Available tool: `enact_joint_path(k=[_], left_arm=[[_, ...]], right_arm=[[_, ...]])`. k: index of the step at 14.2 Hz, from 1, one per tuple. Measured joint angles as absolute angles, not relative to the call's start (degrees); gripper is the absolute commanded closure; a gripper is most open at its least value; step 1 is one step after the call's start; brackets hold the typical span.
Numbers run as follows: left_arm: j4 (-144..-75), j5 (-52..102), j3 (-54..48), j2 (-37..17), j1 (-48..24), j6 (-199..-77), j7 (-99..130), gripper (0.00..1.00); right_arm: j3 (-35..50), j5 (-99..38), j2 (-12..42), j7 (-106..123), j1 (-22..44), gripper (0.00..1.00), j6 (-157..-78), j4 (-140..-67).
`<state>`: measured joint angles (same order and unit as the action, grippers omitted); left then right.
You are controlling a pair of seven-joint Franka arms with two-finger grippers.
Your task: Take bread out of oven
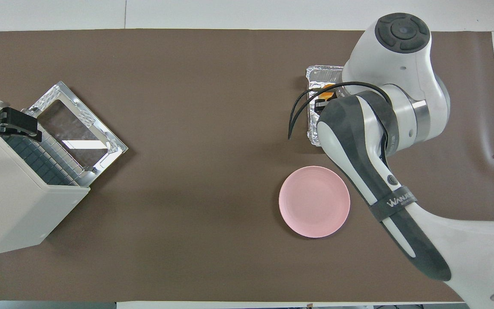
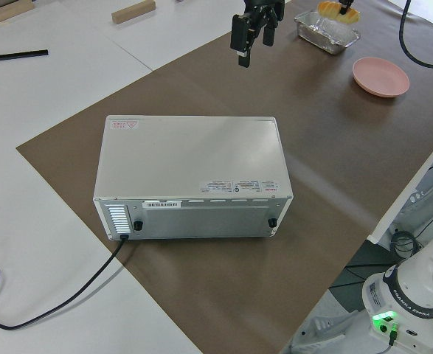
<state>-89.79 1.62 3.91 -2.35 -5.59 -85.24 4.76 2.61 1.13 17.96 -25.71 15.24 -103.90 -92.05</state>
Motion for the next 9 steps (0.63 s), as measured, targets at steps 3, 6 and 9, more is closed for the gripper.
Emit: enact_joint_path(k=[3, 6, 9], left_arm=[[-89.8, 1.6, 3.9, -2.4, -5.6, -85.2, 4.8, 0.00], [-89.8, 1.6, 3.9, -2.4, -5.6, -85.2, 4.8, 0.00], [-89.8, 1.6, 3.9, -2.4, -5.6, -85.2, 4.8, 0.00]], right_arm=[[2.8, 0.2, 9.0, -28.6, 17.5, 1.00, -109.5, -106.0], [2.9, 0.0, 1.5, -32.9, 20.6, 1.00, -116.6, -119.0], [3.0, -0.1, -3.5, -37.0, 24.2, 1.00, -128.6, -132.0]])
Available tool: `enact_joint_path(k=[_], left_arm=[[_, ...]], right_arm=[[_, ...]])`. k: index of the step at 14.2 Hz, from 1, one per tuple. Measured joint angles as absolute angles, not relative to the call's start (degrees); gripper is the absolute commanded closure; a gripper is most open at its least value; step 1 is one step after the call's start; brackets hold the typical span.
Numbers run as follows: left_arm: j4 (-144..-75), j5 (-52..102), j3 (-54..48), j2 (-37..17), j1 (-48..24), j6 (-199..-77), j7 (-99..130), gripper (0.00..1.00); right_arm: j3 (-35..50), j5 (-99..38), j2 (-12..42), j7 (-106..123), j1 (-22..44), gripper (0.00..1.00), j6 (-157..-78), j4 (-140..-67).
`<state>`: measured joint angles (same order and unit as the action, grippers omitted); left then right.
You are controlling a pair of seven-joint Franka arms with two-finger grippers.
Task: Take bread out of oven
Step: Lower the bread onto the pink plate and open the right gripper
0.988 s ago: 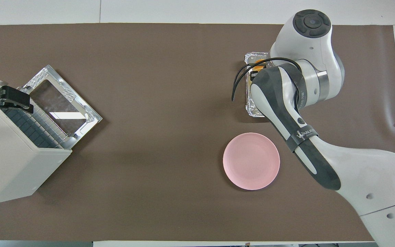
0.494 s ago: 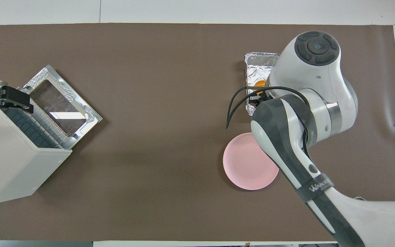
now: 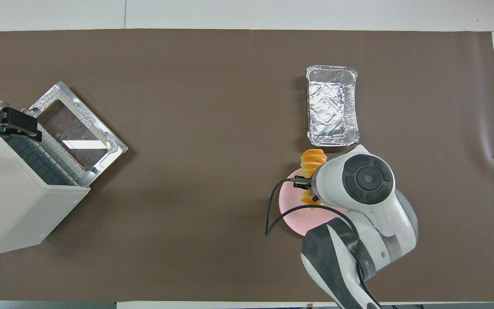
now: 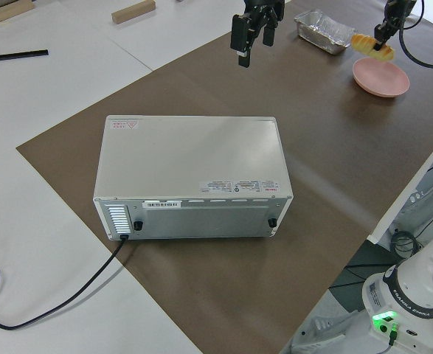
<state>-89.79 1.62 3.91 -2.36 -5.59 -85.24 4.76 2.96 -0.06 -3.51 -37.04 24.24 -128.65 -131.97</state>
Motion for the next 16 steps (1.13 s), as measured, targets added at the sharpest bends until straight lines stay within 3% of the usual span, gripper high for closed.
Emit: enact_joint_path(k=[3, 6, 7, 8, 13, 16], left_arm=[[-89.8, 1.6, 3.9, -2.4, -5.6, -85.2, 4.8, 0.00], [-89.8, 1.6, 3.9, -2.4, -5.6, -85.2, 4.8, 0.00], [-89.8, 1.6, 3.9, -2.4, -5.6, -85.2, 4.8, 0.00], [-89.8, 1.6, 3.9, -2.4, -5.6, -85.2, 4.8, 0.00], [-89.8, 1.6, 3.9, -2.4, -5.6, -85.2, 4.8, 0.00], [-89.8, 1.6, 3.9, -2.4, -5.6, -85.2, 4.8, 0.00]], right_arm=[[2.9, -0.1, -5.8, -37.4, 24.7, 1.00, -136.9, -140.6], [2.8, -0.1, -5.8, -37.4, 24.7, 1.00, -140.7, -143.3], [2.8, -0.1, -5.8, -37.4, 24.7, 0.70, -140.7, -143.5], [2.8, -0.1, -5.8, -37.4, 24.7, 0.01, -140.7, -143.5], [2.8, -0.1, -5.9, -37.4, 24.7, 0.00, -140.6, -143.1], [2.8, -0.1, -6.1, -37.4, 24.6, 0.00, -133.9, -138.2]])
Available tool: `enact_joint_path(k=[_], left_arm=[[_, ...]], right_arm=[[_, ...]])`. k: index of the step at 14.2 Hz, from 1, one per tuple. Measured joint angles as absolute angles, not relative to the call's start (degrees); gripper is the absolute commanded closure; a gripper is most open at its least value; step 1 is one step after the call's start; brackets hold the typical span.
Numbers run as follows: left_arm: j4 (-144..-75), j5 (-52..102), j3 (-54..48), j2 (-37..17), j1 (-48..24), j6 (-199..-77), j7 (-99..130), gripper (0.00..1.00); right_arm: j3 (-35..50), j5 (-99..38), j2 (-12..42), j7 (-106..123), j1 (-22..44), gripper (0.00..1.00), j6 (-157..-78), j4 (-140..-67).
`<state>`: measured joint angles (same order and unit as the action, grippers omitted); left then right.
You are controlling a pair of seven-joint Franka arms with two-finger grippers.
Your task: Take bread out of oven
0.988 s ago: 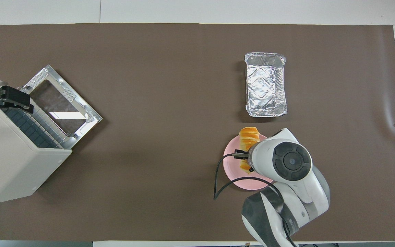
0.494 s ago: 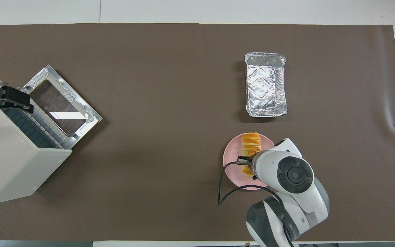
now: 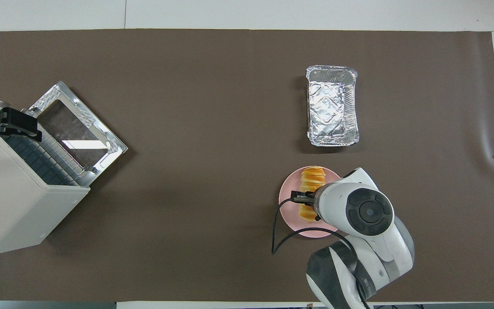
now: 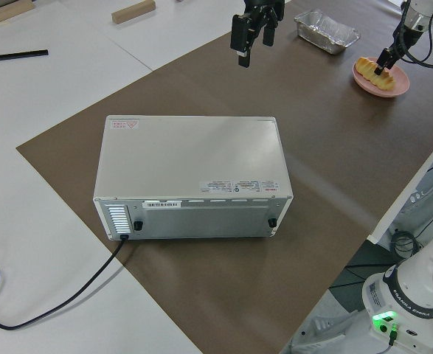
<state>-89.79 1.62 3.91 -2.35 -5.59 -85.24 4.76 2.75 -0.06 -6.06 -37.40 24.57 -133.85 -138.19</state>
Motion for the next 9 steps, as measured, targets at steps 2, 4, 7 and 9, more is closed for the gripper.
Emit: enact_joint_path(k=[2, 4, 7, 9], left_arm=[[-89.8, 1.6, 3.9, -2.4, -5.6, -85.2, 4.8, 0.00], [-89.8, 1.6, 3.9, -2.4, -5.6, -85.2, 4.8, 0.00], [-89.8, 1.6, 3.9, -2.4, -5.6, -85.2, 4.8, 0.00], [-89.8, 1.6, 3.9, -2.4, -5.6, -85.2, 4.8, 0.00]], right_arm=[[2.3, -0.1, -6.3, -36.6, 23.5, 0.00, -128.0, -131.8], [2.0, -0.1, -6.4, -29.3, 20.0, 0.00, -124.0, -126.0], [1.5, -1.0, -6.5, -13.7, 13.0, 0.00, -114.0, -117.4], [1.3, -1.5, -6.5, -3.7, 8.7, 0.00, -104.5, -110.4]])
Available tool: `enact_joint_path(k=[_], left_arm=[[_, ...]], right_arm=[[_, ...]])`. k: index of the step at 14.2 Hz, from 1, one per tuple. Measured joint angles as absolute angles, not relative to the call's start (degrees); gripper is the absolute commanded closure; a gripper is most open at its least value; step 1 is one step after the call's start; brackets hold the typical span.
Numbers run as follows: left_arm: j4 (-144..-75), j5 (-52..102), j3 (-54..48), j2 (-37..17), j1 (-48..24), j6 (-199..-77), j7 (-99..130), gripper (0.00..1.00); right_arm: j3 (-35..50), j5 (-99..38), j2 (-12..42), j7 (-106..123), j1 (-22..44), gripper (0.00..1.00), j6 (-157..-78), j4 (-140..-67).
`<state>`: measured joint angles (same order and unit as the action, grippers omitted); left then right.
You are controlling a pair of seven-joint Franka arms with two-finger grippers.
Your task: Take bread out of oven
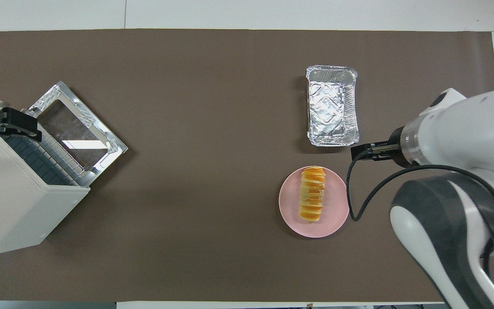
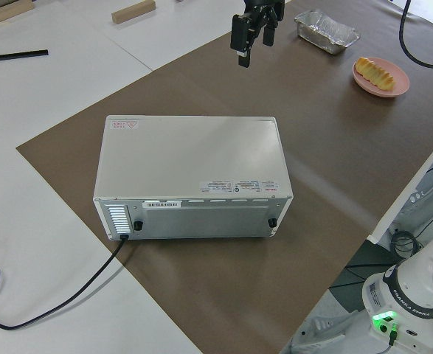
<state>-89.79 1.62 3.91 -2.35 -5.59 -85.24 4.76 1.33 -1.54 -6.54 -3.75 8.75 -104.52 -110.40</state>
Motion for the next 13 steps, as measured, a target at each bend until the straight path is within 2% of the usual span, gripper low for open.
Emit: enact_joint_path(k=[3, 5, 8, 13], left_arm=[[-89.8, 1.6, 3.9, -2.4, -5.6, -85.2, 4.8, 0.00], [-89.8, 1.6, 3.9, -2.4, -5.6, -85.2, 4.8, 0.00], [-89.8, 1.6, 3.9, -2.4, -5.6, -85.2, 4.8, 0.00], [-89.8, 1.6, 3.9, -2.4, -5.6, -85.2, 4.8, 0.00]], right_arm=[[1.1, -1.7, -5.5, 3.8, 3.9, 0.00, -90.5, -100.8], [1.0, -1.7, -3.7, 4.9, 2.1, 0.00, -85.4, -96.0], [1.0, -1.5, -1.3, 5.1, 1.2, 0.00, -84.5, -92.8], [1.0, -0.8, -0.2, 5.1, 0.9, 0.00, -86.3, -92.6]])
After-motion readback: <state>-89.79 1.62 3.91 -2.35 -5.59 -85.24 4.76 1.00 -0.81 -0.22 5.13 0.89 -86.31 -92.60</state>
